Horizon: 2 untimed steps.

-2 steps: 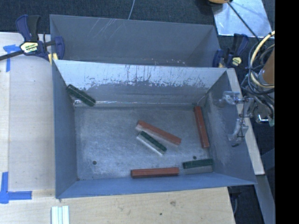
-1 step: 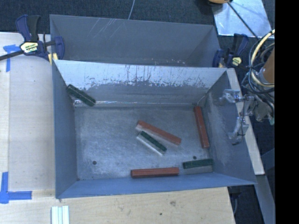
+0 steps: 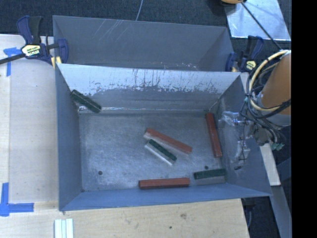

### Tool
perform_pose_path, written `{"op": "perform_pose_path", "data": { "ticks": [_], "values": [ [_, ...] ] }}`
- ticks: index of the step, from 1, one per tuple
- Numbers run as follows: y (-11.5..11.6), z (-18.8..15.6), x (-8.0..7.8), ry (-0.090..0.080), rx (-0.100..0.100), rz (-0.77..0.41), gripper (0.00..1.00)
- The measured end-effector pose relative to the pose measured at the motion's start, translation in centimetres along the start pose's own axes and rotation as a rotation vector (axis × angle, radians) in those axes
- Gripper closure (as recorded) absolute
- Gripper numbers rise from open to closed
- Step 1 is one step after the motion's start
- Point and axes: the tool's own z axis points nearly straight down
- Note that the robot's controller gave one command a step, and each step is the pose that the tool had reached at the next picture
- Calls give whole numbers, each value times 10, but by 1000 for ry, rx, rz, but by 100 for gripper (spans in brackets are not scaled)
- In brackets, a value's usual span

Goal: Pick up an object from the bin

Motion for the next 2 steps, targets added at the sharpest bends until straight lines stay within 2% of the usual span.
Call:
{"op": "perform_pose_path", "data": {
  "ticks": [1, 2],
  "values": [
    [24, 17, 31, 9, -4, -179, 0],
    [17, 47, 22, 1, -1, -88, 0]
  ]
}}
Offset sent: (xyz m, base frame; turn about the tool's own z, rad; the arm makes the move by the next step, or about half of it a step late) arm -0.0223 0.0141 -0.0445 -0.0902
